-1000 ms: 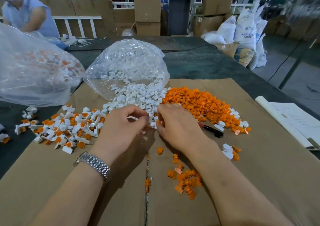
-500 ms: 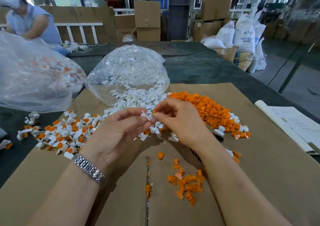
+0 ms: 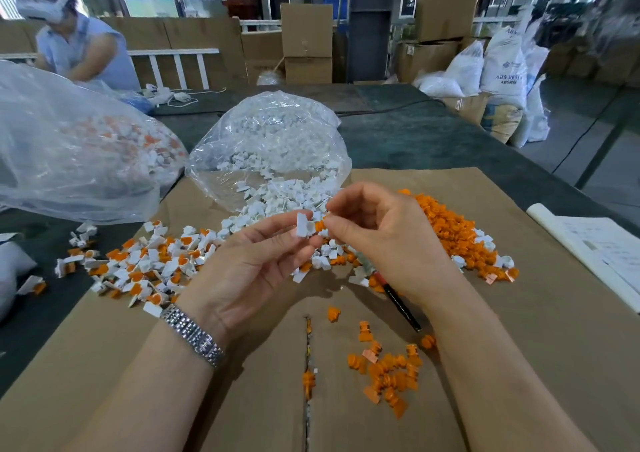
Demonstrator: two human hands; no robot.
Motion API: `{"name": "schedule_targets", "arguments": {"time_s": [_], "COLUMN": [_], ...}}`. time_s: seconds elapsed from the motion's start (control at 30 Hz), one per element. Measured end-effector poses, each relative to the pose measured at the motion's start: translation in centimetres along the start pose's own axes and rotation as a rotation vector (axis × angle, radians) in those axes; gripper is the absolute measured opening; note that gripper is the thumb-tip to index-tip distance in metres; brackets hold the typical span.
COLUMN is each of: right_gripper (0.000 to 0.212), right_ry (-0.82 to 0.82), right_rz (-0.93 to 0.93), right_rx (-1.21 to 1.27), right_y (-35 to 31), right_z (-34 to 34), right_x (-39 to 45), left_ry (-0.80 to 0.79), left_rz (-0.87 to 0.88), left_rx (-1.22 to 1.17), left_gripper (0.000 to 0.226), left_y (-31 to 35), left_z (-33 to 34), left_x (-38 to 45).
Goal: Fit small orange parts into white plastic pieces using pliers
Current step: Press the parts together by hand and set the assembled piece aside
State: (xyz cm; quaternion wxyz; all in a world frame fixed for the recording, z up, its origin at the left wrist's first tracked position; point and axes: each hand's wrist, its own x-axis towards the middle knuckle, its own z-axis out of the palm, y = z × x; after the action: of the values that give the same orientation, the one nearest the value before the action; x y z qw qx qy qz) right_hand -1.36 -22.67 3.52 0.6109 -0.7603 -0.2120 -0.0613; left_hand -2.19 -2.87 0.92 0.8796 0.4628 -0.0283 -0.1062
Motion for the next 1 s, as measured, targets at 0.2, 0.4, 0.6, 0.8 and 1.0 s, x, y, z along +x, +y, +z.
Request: {"name": "schedule_targets", "arguments": {"time_s": [0.2,0.4,0.6,0.8,1.0], "right_gripper": [0.008,0.006,0.010,0.010,0.021], "right_ry": [0.034,0.060,0.074,-0.005,-0.114], "right_rz": [0.002,-0.037,-0.113,-0.043,-0.075], "right_rx": [-0.057,-0.048,-0.174,-0.097,-0.100], "right_y": [0.0,0.0,0.1,-0.1,-0.4], "right_z": [0.6,1.1,1.7,1.1,-0.1], "right_x": [0.0,-0.1,-0.2,-0.1,-0.2], "left_ry": [0.002,0.025,0.044,0.053,0.012], "left_rz": [0.068,0.141,0.153,0.144,0.105], "left_rx": [0.082,0.150,0.171,0.185,0.122], "left_gripper": [0.022,0.022,0.023,0.025,0.021], "left_y": [-0.3,-0.5,-0.4,-0.1,0.3], "left_z": [0.1,0.3,0.1,0.2,0.0], "left_x": [0.1,0.0,-0.1,-0.2,-0.4]}}
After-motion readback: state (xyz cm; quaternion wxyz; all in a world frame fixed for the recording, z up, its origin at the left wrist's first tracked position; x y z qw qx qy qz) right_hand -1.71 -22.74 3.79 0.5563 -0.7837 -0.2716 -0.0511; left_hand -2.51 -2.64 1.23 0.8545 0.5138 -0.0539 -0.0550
